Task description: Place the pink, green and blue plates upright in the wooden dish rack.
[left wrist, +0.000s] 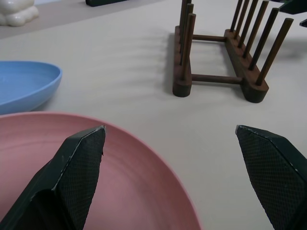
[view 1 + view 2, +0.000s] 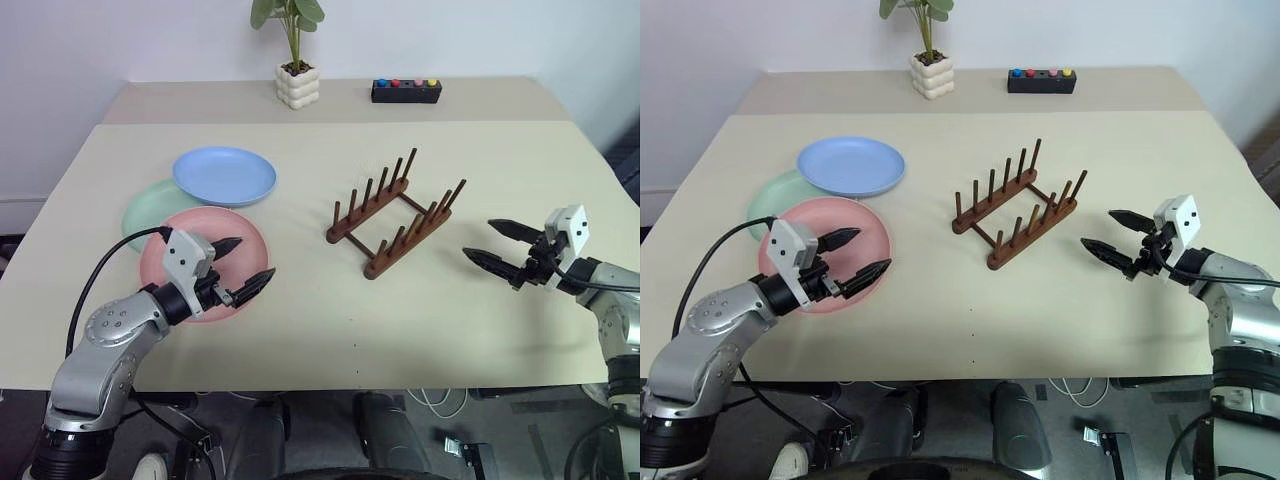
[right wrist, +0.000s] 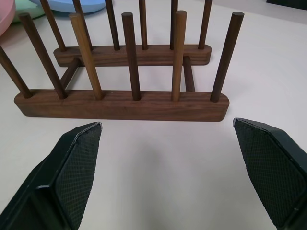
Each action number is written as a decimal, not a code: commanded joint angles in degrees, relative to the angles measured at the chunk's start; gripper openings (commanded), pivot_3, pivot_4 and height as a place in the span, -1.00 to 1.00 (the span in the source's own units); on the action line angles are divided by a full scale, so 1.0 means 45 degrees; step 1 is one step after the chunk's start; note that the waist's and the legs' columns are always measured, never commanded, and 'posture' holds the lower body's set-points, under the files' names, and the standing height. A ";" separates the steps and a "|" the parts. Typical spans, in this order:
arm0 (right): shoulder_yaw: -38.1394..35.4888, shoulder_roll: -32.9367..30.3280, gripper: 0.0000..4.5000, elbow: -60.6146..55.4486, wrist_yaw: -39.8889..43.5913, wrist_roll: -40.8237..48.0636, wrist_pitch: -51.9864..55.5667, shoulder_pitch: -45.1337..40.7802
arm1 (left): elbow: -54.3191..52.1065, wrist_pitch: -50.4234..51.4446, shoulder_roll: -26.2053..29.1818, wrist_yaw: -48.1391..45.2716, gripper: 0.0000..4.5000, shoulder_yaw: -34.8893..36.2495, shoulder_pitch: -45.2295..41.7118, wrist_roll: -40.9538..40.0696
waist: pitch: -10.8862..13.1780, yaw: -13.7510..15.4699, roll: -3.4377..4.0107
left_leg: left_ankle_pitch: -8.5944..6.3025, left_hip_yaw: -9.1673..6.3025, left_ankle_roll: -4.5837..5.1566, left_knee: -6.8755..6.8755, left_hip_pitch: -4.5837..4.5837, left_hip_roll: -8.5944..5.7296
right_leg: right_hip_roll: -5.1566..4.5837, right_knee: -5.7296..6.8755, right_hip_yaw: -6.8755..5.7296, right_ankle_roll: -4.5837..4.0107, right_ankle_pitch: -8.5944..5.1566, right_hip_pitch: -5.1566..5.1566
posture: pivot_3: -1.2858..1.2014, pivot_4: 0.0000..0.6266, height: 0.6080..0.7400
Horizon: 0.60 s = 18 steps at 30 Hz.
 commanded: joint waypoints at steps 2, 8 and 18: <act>0.0005 0.0083 1.00 0.0097 0.0109 -0.0024 -0.0291 -0.0375 | -0.0552 -0.0123 0.0038 0.0141 0.98 0.0294 0.0008 -0.0076 | 0.0000 0.0010 0.0000 | 0.0000 0.0000 0.0000 0.0001 0.0000 0.0001 | -0.0001 0.0000 0.0000 0.0000 0.0000 0.0000 | 0.03 -0.52 0.85; -0.0082 0.0036 1.00 0.0005 0.0171 -0.0020 -0.0264 -0.0315 | -0.0551 -0.0130 -0.0011 0.0189 0.98 0.0170 -0.0033 -0.0133 | 0.0000 0.0002 0.0000 | 0.0000 0.0000 0.0000 0.0000 0.0000 0.0000 | 0.0000 0.0000 0.0000 0.0000 0.0000 0.0000 | 0.03 -0.52 0.85; -0.0237 -0.0154 1.00 -0.0493 0.0153 0.0078 0.0004 0.0122 | -0.0555 -0.0126 -0.0203 0.0182 0.98 -0.0141 -0.0082 -0.0081 | -0.0001 0.0004 0.0001 | 0.0000 0.0000 0.0000 0.0001 0.0001 0.0000 | 0.0000 0.0002 0.0000 0.0002 0.0001 0.0000 | 0.03 -0.52 0.85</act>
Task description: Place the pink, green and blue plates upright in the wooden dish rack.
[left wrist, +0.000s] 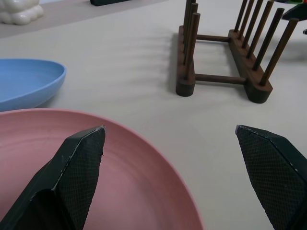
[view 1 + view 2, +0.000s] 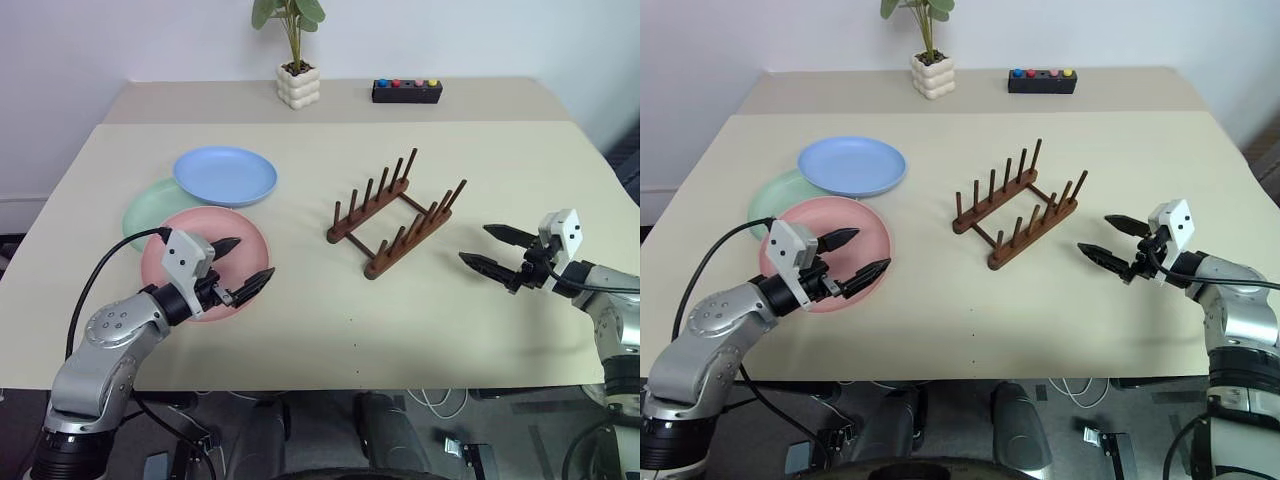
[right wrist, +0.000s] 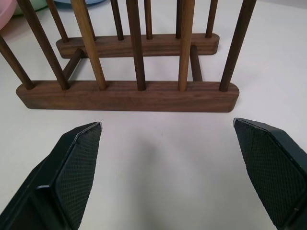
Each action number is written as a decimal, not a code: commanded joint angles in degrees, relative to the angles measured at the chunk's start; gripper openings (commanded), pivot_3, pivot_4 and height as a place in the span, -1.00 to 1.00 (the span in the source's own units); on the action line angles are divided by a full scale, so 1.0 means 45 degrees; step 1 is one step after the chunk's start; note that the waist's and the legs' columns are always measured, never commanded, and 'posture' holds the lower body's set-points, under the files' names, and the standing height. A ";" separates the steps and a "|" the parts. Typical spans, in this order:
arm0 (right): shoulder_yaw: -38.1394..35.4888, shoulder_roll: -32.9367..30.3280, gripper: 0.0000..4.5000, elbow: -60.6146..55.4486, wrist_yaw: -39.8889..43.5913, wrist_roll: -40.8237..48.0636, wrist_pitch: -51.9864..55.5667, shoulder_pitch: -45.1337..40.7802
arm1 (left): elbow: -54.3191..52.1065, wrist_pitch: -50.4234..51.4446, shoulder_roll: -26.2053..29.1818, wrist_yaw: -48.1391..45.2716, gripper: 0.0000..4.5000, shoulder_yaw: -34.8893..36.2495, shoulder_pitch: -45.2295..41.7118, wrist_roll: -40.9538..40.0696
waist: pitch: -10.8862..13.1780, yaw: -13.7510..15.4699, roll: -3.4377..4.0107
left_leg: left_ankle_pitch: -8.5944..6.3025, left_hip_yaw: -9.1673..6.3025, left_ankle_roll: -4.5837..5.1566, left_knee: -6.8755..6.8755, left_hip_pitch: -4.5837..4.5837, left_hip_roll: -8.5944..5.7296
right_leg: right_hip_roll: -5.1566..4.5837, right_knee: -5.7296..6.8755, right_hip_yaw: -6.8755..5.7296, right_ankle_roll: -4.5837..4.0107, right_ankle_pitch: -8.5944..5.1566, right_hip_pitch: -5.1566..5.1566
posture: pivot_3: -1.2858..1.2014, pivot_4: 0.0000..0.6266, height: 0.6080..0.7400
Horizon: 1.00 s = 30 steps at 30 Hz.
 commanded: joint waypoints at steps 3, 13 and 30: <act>-0.0353 -0.0156 1.00 -0.0884 -0.0111 0.0275 0.0105 0.0087 | -0.0636 0.0288 -0.0072 -0.0279 0.98 -0.0393 -0.0334 -0.0476 | 0.0000 0.0000 0.0000 | 0.0000 0.0000 0.0000 -0.0001 0.0001 0.0000 | 0.0000 0.0000 0.0000 0.0000 0.0000 0.0000 | 0.03 -0.52 0.85; -0.0945 0.0108 1.00 -0.2592 -0.0813 0.0636 0.0449 0.1696 | -0.0065 0.0684 0.0086 -0.1570 0.98 -0.3693 -0.2388 0.0695 | -0.0003 0.0087 0.0004 | 0.0000 -0.0001 0.0000 0.0008 -0.0002 -0.0004 | 0.0000 -0.0001 0.0000 -0.0001 -0.0001 0.0005 | 0.03 -0.52 0.85; -0.0736 0.0665 1.00 -0.8168 -0.2463 0.1792 0.2472 0.4373 | 0.4597 0.2027 -0.4348 0.0174 0.98 -0.6980 -0.6129 0.3529 | -0.0006 0.0039 0.0008 | 0.0000 -0.0010 0.0000 0.0000 0.0006 -0.0006 | 0.0007 0.0008 -0.0002 0.0050 0.0019 0.0008 | 0.03 -0.52 0.85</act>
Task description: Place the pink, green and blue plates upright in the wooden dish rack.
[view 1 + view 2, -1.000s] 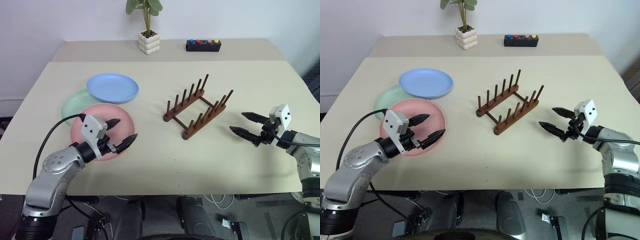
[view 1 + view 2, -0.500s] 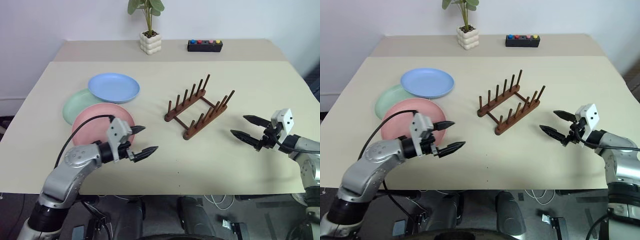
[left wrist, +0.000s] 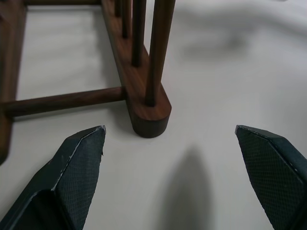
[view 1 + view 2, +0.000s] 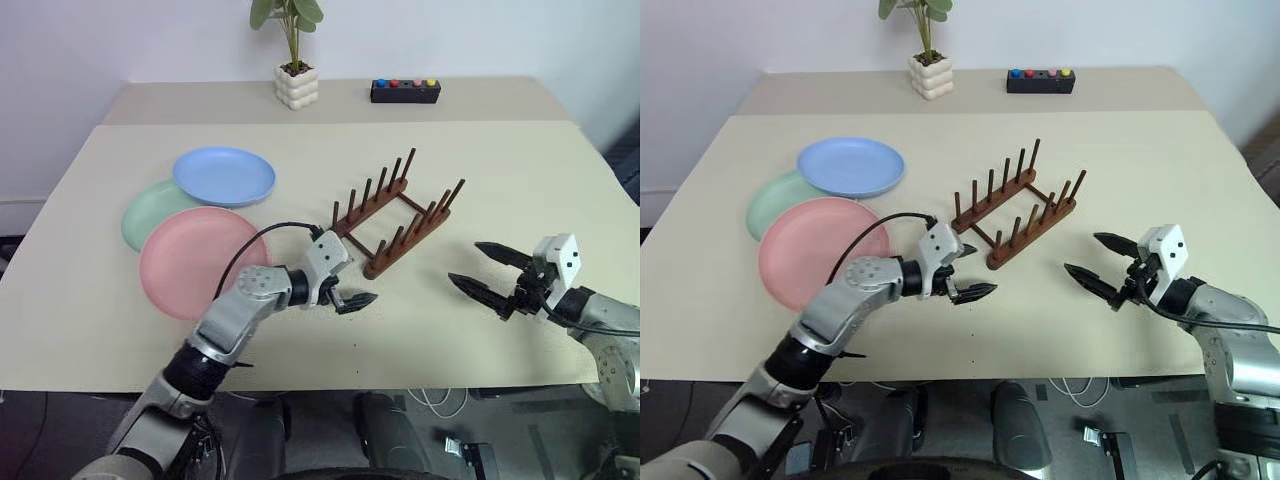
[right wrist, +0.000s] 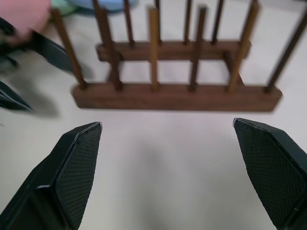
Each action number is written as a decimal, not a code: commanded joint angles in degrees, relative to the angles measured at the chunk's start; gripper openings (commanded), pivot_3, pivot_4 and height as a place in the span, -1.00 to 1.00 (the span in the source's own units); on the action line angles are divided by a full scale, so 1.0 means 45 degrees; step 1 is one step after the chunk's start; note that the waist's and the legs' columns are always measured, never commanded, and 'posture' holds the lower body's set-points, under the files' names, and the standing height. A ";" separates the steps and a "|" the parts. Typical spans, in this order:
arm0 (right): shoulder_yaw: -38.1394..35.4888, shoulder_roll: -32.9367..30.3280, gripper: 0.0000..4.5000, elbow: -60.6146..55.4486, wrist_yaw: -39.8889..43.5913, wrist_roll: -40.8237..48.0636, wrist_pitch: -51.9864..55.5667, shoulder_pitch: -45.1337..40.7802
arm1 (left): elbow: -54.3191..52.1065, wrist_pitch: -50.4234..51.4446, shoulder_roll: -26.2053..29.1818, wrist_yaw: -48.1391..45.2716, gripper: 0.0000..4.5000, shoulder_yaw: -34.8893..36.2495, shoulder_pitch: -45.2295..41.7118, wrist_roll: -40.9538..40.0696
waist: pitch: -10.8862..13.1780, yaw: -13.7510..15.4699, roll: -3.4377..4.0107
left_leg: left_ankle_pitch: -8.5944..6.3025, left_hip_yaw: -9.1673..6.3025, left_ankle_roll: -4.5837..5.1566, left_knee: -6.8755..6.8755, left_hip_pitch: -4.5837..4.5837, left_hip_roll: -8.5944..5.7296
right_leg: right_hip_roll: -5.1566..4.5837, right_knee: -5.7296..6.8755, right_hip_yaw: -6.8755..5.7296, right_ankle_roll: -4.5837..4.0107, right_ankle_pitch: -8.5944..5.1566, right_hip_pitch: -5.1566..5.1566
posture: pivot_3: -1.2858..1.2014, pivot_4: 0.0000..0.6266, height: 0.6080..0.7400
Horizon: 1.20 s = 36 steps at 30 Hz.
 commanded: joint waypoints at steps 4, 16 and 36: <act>-0.0096 0.0220 1.00 -0.1954 -0.0680 0.0626 0.0775 0.0519 | 0.0343 0.0007 -0.0880 0.1016 0.98 -0.0207 -0.0186 0.0881 | 0.0000 0.0068 -0.0002 | 0.0000 0.0001 0.0000 0.0008 -0.0006 -0.0001 | -0.0002 -0.0003 0.0001 -0.0001 0.0000 0.0001 | 0.03 -0.52 0.85; -0.0208 0.0272 1.00 -0.2699 -0.1002 0.0913 0.1034 0.1313 | 0.0608 0.0539 -0.2039 0.2073 -0.03 0.0028 0.0135 0.1188 | -0.0002 0.0328 -0.0004 | 0.0000 0.0001 0.0000 0.0016 -0.0006 -0.0004 | -0.0004 -0.0006 0.0001 -0.0012 -0.0005 0.0003 | 0.03 -0.52 0.85; -0.1697 -0.0916 1.00 -0.0737 -0.0767 0.0021 0.0598 0.1949 | 0.1326 -0.4935 0.1415 -0.4910 -0.69 -0.0084 -0.0683 0.0413 | -0.0011 0.0399 -0.0004 | 0.0000 0.0006 0.0000 0.0016 -0.0017 -0.0005 | -0.0013 -0.0023 0.0000 -0.0057 -0.0027 0.0005 | 0.03 -0.52 0.85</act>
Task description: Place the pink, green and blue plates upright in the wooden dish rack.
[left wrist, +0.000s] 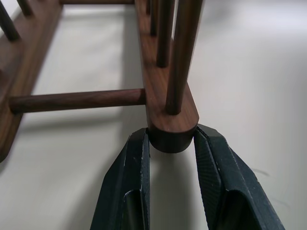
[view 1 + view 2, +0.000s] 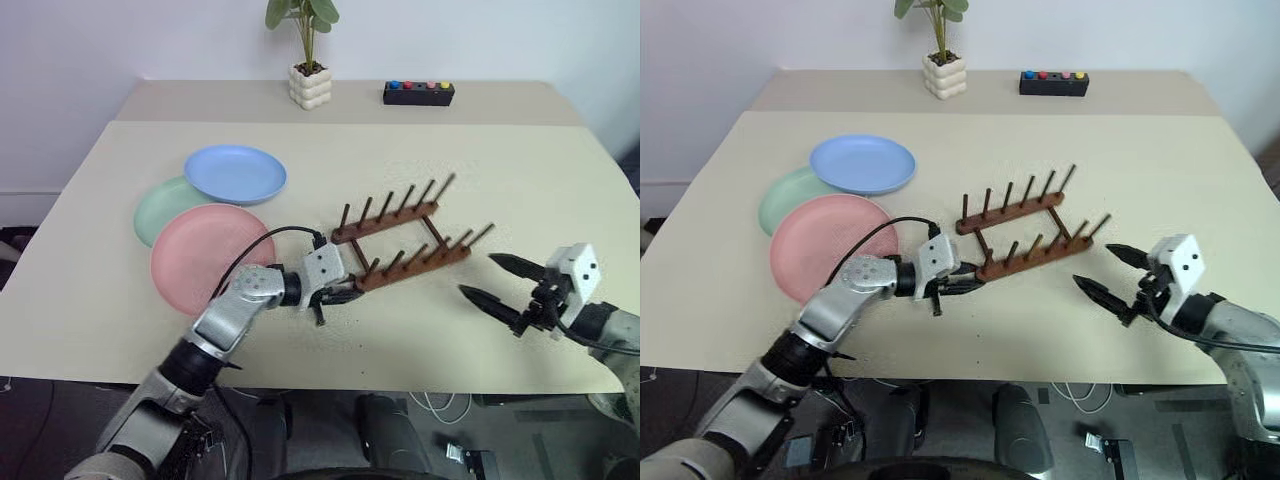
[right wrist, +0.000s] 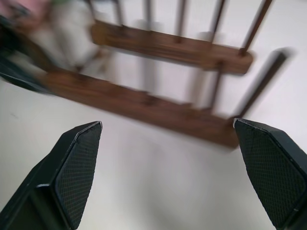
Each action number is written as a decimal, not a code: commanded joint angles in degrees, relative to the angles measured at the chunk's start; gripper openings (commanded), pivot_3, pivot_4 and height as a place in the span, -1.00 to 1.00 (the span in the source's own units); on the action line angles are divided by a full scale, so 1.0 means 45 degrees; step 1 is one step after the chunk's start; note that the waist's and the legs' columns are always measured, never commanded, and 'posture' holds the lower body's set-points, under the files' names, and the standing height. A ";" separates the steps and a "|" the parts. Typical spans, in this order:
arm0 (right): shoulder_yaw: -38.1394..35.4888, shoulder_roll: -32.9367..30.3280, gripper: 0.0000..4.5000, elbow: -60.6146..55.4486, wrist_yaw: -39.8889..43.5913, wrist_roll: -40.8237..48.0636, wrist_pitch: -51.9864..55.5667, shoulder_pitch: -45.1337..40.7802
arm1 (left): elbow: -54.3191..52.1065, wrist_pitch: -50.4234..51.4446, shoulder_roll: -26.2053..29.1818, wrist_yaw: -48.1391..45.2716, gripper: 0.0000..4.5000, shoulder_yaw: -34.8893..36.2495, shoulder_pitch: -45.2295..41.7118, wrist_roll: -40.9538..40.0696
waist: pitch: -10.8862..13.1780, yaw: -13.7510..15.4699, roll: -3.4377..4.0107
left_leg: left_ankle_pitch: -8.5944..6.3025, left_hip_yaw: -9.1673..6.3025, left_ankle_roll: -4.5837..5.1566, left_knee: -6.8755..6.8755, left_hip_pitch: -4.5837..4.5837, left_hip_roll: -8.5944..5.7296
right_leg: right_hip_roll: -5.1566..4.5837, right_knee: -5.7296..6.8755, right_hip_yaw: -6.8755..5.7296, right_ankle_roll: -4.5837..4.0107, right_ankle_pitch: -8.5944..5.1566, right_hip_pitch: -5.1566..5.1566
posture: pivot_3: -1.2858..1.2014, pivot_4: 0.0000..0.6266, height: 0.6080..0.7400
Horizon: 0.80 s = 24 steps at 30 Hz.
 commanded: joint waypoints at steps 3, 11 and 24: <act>-0.0393 -0.0079 1.00 0.0620 0.0221 -0.0372 -0.0597 0.0218 | 0.1504 -0.1634 0.0026 -0.1737 -0.69 0.0107 -0.1179 -0.0024 | 0.0000 -0.0038 0.0000 | 0.0000 0.0001 0.0000 0.0010 0.0004 -0.0001 | 0.0003 0.0006 0.0000 -0.0002 0.0002 0.0002 | 0.03 -0.52 0.85; -0.0760 0.0168 1.00 0.0086 0.0043 -0.0037 -0.0304 0.0984 | 0.3787 -0.2611 -0.0541 -0.2533 -0.69 0.0245 -0.2243 0.0184 | 0.0002 -0.0048 -0.0004 | 0.0000 -0.0001 0.0001 0.0001 0.0000 0.0000 | 0.0004 0.0006 0.0001 0.0008 0.0003 -0.0002 | 0.03 -0.52 0.85; -0.1717 -0.0084 1.00 -0.0211 0.0842 0.0466 0.0079 0.2272 | 0.5830 -0.3667 -0.1149 -0.2642 -0.69 0.0279 -0.2769 0.0944 | 0.0003 -0.0062 -0.0006 | 0.0000 0.0000 0.0001 0.0002 0.0003 -0.0001 | 0.0005 0.0006 0.0002 0.0006 0.0002 -0.0002 | 0.03 -0.52 0.85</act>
